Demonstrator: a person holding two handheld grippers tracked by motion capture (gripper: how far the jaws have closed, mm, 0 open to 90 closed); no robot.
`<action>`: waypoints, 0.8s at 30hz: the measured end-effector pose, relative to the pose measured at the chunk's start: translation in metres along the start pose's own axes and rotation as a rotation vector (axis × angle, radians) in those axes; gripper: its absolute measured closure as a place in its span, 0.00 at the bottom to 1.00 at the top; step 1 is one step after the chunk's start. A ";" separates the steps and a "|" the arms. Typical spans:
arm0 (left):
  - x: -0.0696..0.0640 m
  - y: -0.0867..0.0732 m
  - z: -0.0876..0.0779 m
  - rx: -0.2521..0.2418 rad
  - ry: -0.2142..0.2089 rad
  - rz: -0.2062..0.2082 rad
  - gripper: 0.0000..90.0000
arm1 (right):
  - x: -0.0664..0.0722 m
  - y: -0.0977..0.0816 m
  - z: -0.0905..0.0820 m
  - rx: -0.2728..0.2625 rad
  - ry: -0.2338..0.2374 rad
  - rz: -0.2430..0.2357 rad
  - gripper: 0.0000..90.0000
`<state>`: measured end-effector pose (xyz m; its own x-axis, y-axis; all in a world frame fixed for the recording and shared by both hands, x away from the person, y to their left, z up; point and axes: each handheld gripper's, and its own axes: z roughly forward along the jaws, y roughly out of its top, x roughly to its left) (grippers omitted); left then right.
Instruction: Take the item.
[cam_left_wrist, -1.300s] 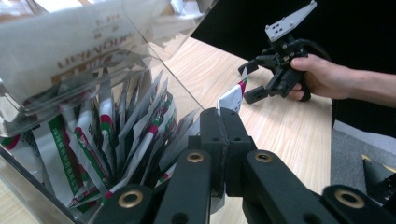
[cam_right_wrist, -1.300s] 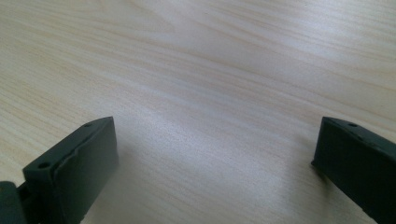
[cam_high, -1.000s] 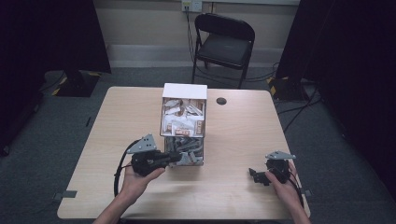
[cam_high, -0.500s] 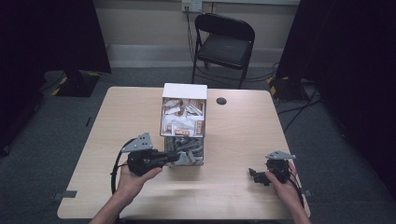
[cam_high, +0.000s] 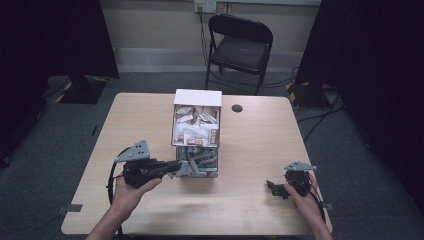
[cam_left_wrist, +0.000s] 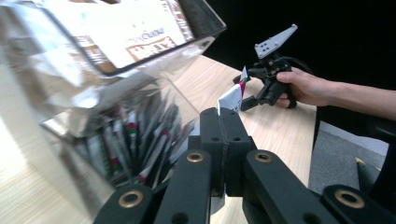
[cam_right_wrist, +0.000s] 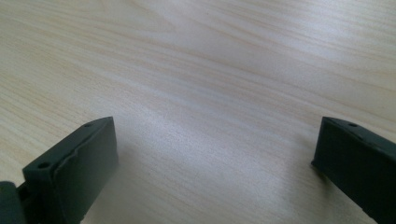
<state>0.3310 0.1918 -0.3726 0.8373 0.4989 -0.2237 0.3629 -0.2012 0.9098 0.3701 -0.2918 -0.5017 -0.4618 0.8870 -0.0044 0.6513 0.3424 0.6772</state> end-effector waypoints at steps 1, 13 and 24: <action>0.001 0.001 -0.004 -0.010 0.002 -0.003 1.00 | 0.000 0.000 0.000 0.000 0.000 0.000 0.00; 0.021 0.003 -0.041 -0.065 0.063 -0.039 1.00 | 0.000 0.000 0.000 0.000 0.000 0.000 0.00; 0.035 -0.001 -0.060 -0.086 0.117 -0.078 1.00 | 0.000 0.000 0.000 0.000 0.000 0.000 0.00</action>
<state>0.3361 0.2597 -0.3602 0.7527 0.6062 -0.2569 0.3843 -0.0876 0.9190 0.3701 -0.2917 -0.5017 -0.4617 0.8870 -0.0041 0.6515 0.3422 0.6771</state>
